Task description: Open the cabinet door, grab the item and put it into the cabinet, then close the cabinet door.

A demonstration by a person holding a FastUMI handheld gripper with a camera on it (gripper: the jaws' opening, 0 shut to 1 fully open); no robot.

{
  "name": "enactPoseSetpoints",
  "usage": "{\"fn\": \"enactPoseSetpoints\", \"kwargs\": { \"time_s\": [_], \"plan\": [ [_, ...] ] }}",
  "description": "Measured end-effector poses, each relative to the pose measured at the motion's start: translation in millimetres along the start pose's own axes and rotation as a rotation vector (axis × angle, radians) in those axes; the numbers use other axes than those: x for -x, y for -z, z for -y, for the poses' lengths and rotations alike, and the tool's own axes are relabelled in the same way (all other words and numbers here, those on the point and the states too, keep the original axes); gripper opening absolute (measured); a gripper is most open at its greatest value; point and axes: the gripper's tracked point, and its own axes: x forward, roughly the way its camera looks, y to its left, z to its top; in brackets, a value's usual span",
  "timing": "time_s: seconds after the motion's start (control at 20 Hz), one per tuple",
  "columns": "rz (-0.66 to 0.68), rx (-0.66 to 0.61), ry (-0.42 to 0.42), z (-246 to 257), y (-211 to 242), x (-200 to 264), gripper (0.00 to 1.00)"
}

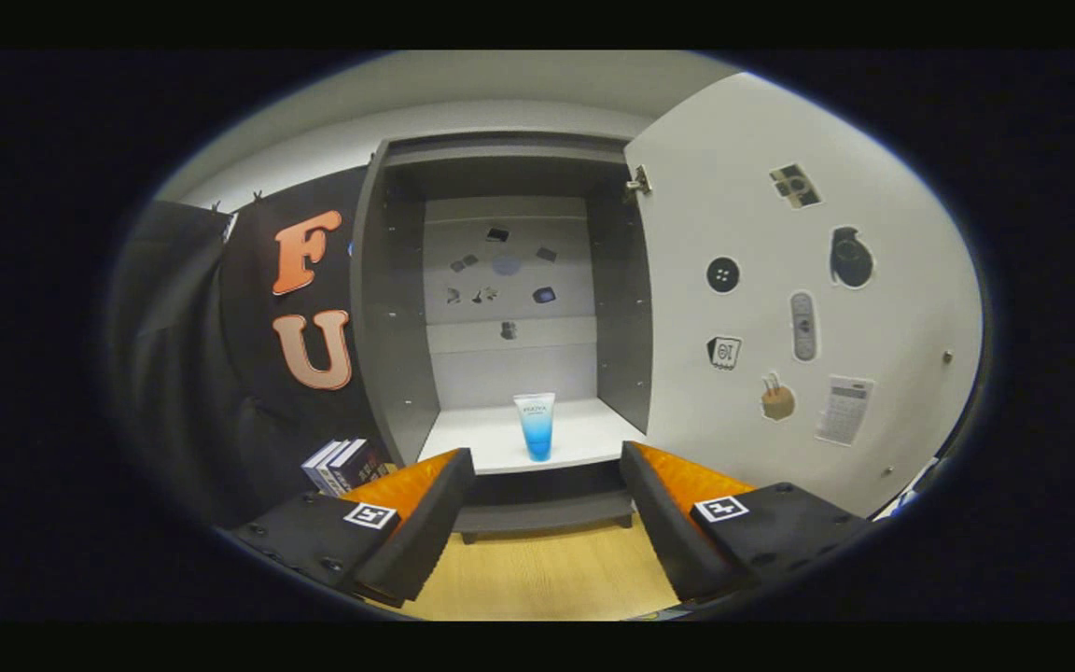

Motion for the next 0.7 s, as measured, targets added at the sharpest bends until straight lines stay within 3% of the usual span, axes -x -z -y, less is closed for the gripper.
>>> {"fn": "enactPoseSetpoints", "kwargs": {
  "time_s": [0.4,0.7],
  "plan": [
    [0.043,0.026,0.077,50.5,4.3,99.9,1.00],
    [0.056,0.014,0.192,125.9,11.1,156.0,1.00]
  ]
}}
